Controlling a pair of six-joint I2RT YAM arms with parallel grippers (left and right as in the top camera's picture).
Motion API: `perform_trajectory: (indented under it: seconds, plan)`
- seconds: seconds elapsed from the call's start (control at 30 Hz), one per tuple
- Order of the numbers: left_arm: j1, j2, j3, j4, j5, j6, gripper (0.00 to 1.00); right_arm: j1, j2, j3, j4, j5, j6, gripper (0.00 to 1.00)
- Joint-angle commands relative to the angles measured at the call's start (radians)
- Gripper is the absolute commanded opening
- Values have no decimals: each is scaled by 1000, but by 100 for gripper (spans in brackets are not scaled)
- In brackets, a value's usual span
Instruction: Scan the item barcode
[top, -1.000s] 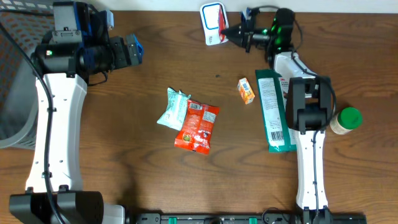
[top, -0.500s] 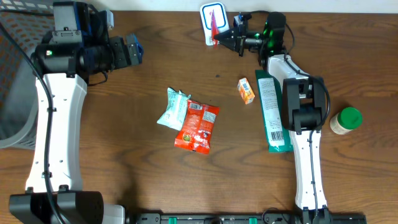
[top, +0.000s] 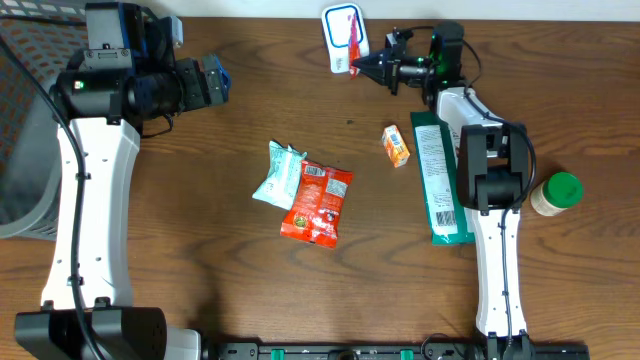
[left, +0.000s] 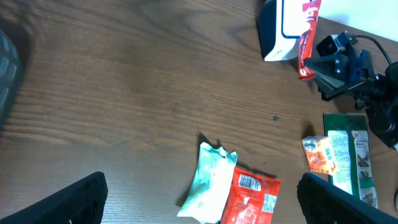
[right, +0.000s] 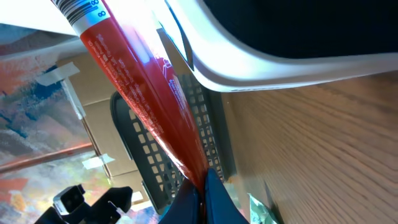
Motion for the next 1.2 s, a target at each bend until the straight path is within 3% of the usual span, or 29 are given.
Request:
perform_trajectory:
  seconds: [0.0,0.23,0.37,0.47,0.6,0.67,0.93,1.17]
  plan:
    - [0,3,11,-3,9,10,97,-6,9,7,2,11,-21,1]
    - [0,3,11,-3,9,10,97,-2,9,7,3,4,-18,1]
    - [0,3,11,-3,9,10,97,-2,9,7,75,-40,53,1]
    - [0,3,11,-3,9,10,97,-6,6,9,288,-59,184,2]
    - [0,3,11,-3,9,10,97,-16,-4,33,678,-16,499,2]
    - [0,3,11,-3,9,10,97,-23,-9,67,795,-16,551,2]
    - [0,3,11,-3,9,10,97,-35,-92,106,768,-101,551,2]
    - [0,3,11,-3,9,10,98,-43,-169,106,673,90,483,2]
